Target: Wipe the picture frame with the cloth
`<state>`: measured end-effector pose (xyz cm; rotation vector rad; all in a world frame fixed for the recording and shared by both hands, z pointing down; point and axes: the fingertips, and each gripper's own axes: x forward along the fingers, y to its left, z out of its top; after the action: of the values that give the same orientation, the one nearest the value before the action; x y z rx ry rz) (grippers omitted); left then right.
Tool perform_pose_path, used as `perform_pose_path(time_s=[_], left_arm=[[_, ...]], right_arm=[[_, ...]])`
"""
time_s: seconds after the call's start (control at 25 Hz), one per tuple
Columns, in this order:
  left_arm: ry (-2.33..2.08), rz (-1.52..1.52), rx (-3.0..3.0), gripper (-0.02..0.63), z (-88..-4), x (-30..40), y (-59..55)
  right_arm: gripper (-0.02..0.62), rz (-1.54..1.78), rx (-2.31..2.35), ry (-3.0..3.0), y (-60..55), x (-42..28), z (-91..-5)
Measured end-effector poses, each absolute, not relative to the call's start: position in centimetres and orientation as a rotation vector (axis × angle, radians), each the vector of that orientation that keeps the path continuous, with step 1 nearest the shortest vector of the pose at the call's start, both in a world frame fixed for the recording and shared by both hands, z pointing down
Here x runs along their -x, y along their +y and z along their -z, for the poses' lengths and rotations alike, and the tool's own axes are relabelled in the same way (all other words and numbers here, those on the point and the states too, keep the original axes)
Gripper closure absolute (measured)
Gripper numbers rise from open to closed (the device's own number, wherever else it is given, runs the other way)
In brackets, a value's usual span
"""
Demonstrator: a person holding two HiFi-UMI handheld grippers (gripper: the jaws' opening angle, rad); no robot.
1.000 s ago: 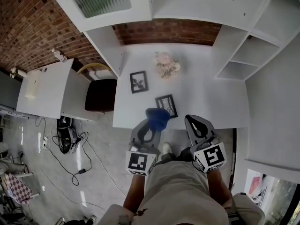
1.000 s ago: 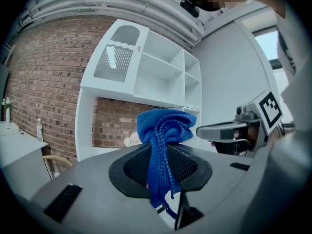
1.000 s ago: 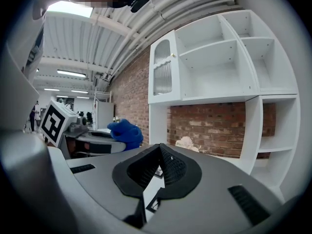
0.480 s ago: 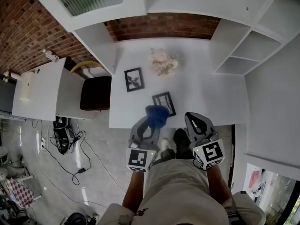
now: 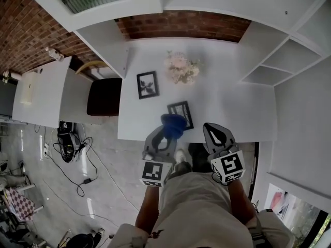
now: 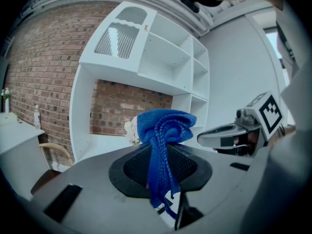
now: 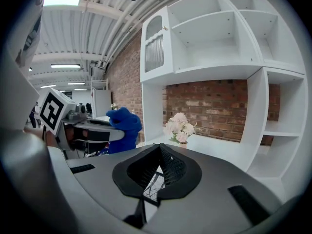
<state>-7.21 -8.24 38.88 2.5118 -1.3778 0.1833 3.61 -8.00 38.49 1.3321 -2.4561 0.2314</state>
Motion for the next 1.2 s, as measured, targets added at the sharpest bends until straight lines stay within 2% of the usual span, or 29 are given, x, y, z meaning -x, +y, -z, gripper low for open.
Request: perform_pose_path(time_s=[1.2], left_arm=[[-1.261,-0.338,-2.338,0.508,-48.9,4.0,-10.0]], right_arm=[[0.598,-0.439,-1.151,-2.342,-10.7,-4.3,-50.2]])
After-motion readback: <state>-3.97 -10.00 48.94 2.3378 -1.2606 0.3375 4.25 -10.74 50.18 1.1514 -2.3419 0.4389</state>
